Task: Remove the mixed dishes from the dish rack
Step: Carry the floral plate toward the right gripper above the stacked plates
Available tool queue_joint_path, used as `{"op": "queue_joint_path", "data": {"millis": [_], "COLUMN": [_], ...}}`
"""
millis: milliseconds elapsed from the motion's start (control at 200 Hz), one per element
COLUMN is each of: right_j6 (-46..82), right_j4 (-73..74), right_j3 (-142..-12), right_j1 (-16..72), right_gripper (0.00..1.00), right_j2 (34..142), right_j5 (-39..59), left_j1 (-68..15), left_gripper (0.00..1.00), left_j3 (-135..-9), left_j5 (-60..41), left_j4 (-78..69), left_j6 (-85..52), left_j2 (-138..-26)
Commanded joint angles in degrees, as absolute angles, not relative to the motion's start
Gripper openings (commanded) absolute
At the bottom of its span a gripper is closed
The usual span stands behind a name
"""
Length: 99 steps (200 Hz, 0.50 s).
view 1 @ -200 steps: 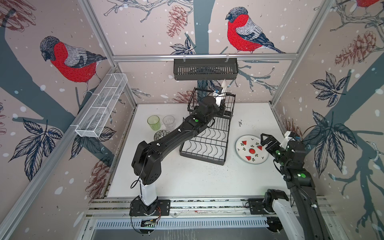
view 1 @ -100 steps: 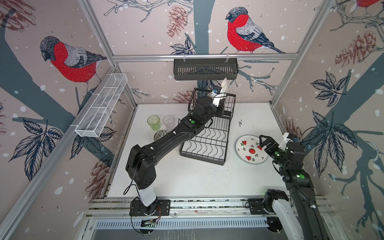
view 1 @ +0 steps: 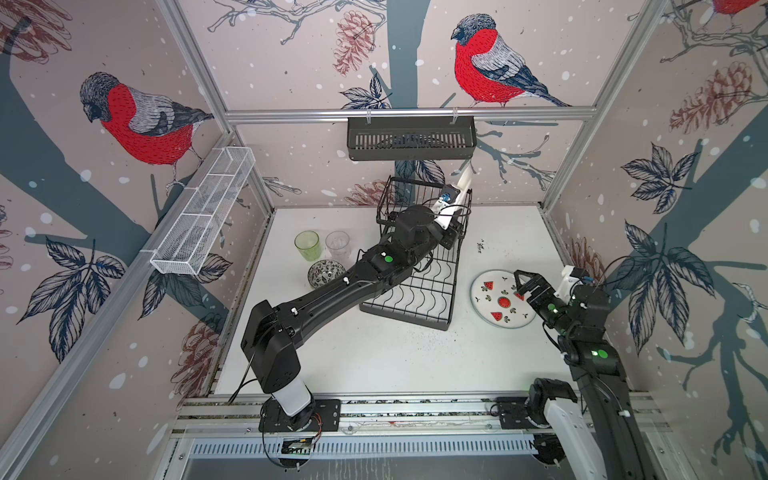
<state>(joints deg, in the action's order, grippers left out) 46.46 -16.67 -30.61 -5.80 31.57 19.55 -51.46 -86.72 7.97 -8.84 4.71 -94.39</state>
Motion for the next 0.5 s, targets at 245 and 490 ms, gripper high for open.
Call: {"op": "queue_joint_path", "data": {"millis": [245, 490], "right_j6": [46.0, 47.5], "right_j4": [-20.4, -21.6], "right_j3": [-37.0, -40.1], "right_j1": [-5.9, -6.0], "right_gripper": [1.0, 1.0], "right_j2": [30.6, 29.9], "right_j5": [24.6, 27.2], "left_j1": [-57.3, -61.9], "left_gripper": [0.0, 0.0], "left_j3": [-78.2, -75.4], "left_j5": [13.4, 17.0], "left_j4": [-19.1, -21.5], "left_j6": [13.1, 18.2], "left_j2": [-89.3, -88.2]}}
